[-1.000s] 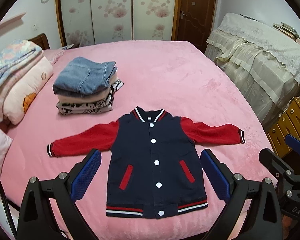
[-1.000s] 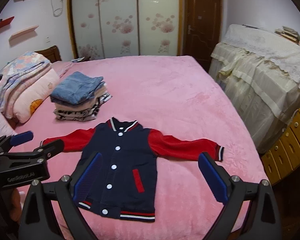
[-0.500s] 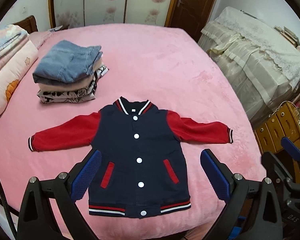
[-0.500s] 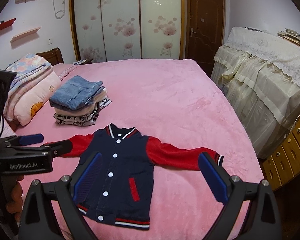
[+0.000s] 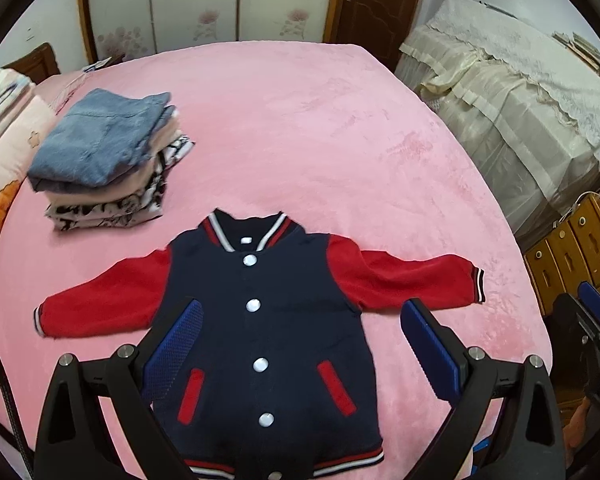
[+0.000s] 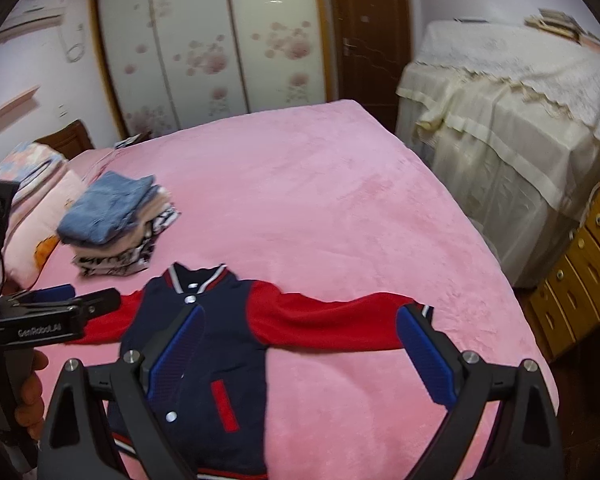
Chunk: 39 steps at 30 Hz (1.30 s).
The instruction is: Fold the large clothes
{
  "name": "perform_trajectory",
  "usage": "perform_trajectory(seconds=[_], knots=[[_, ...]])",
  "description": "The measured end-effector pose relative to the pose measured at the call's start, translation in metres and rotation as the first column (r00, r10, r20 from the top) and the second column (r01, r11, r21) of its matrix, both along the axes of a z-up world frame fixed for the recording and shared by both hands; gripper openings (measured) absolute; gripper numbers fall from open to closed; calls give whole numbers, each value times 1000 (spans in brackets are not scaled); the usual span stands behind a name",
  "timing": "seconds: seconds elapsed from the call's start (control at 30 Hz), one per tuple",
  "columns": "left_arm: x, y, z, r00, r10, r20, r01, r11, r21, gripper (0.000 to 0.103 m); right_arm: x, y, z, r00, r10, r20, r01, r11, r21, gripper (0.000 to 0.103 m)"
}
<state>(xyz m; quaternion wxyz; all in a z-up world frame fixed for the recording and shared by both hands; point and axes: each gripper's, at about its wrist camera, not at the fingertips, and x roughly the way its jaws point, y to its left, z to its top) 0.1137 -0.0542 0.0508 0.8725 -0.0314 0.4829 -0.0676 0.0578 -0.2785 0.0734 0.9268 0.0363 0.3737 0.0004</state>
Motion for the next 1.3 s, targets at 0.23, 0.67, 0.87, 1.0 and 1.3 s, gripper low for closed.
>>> perform_trajectory(seconds=[0.23, 0.67, 0.87, 1.0, 1.3], knots=[[34, -39, -18, 998, -63, -5, 63, 998, 16, 99, 24, -48, -29, 997, -75, -33, 76, 997, 32, 90], [98, -102, -87, 985, -173, 2, 172, 980, 102, 99, 64, -154, -114, 958, -205, -203, 243, 952, 185, 84], [114, -114, -132, 982, -186, -31, 188, 982, 37, 96, 79, -198, -171, 921, -238, -309, 325, 907, 269, 70], [116, -118, -154, 980, -190, -60, 190, 982, -16, 86, 87, -213, -212, 897, -243, -370, 359, 889, 284, 68], [108, -135, -175, 977, -202, -72, 200, 979, -33, 85, 95, -193, -240, 905, -230, -358, 322, 920, 224, 54]])
